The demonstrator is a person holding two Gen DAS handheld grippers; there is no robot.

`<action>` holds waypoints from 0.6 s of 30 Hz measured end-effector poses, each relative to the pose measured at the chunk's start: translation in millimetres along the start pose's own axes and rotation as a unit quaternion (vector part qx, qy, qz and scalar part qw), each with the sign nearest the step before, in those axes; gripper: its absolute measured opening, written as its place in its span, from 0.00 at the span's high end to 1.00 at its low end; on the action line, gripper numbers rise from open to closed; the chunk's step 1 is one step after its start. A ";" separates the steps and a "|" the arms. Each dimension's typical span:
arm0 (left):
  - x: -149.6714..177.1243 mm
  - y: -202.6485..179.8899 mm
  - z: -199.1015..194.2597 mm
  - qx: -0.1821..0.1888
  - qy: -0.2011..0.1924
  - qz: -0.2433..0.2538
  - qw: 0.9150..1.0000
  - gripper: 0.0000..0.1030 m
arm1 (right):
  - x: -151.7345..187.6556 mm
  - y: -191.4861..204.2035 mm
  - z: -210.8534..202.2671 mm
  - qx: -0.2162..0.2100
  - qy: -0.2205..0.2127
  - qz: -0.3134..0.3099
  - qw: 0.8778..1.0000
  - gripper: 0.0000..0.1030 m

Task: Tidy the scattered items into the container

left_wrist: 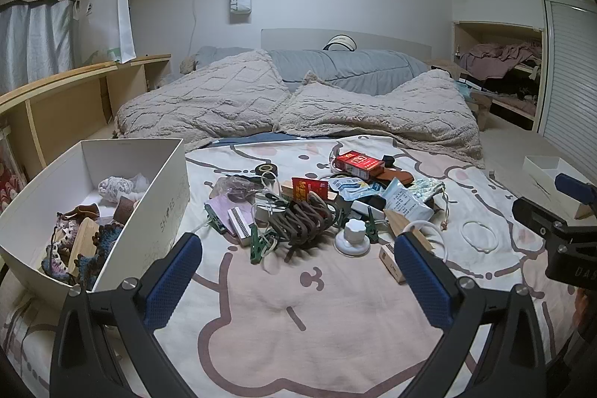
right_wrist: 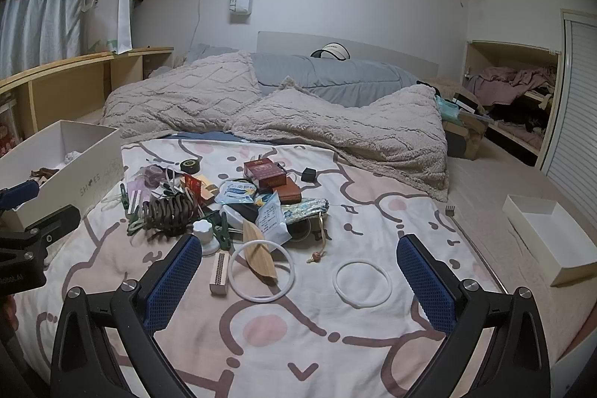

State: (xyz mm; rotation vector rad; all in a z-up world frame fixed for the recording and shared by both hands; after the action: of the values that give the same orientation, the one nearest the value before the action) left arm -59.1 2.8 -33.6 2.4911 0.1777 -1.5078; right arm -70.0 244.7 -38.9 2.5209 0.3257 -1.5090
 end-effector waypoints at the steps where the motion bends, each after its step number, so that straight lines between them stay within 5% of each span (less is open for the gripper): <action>1: -0.1 0.1 0.0 0.000 0.000 0.000 1.000 0.00 | 0.0 0.2 0.0 0.000 0.000 -0.001 1.000 0.00; 18: 10.5 -9.3 4.1 0.014 0.016 0.001 1.000 0.00 | 7.6 -0.7 7.2 -0.003 0.019 0.010 1.000 0.00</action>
State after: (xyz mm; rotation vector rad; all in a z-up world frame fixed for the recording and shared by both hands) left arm -59.7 10.7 -45.9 2.5380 0.1608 -1.4799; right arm -72.7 244.2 -48.9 2.5435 0.3105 -1.4525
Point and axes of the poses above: each gripper's, at about its wrist camera, not at the fingertips, and z roughly the way its jaws point, y to its left, x to its underside, the point moved 7 cm from there along z, roughly the way its jaws point, and after that the axes turned 15 degrees about -x, right-handed, at the moved point
